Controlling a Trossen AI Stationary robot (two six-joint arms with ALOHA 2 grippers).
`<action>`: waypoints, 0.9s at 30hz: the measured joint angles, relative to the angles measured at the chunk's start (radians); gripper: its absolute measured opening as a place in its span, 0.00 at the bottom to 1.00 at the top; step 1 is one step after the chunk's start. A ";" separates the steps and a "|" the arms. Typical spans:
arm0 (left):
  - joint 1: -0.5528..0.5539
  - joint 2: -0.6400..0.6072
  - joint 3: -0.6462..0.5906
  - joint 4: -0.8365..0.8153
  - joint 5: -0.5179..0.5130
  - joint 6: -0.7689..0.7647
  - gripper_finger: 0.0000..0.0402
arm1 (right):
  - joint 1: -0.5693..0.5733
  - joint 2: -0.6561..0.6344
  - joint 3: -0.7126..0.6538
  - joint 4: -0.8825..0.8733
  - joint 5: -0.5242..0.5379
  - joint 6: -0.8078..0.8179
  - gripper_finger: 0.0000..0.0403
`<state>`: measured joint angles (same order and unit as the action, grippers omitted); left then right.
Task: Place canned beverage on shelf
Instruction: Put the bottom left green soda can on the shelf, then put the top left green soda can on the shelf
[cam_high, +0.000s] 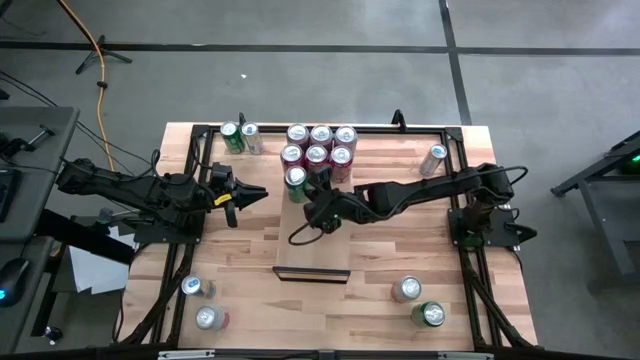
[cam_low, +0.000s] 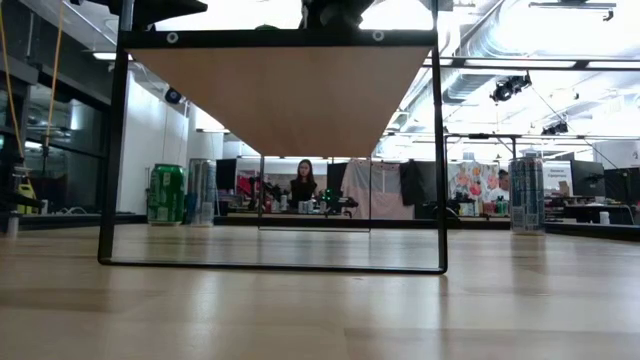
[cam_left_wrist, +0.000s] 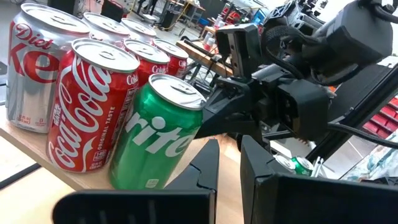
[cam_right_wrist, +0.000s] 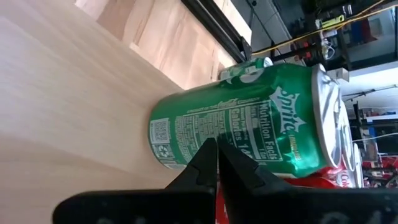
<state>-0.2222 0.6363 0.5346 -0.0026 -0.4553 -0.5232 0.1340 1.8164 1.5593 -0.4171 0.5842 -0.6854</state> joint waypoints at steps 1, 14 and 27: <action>0.000 0.000 0.000 0.000 0.000 0.001 0.00 | -0.004 0.000 0.000 0.004 -0.002 0.000 0.00; 0.000 0.000 0.000 -0.053 -0.003 0.015 0.00 | -0.007 0.000 0.000 0.045 -0.030 0.004 0.00; 0.139 -0.040 0.106 -0.194 0.087 0.198 0.00 | 0.056 -0.283 -0.001 -0.283 0.083 0.579 0.00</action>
<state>-0.0835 0.5968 0.6407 -0.1964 -0.3684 -0.3248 0.1899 1.5339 1.5585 -0.6998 0.6672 -0.1062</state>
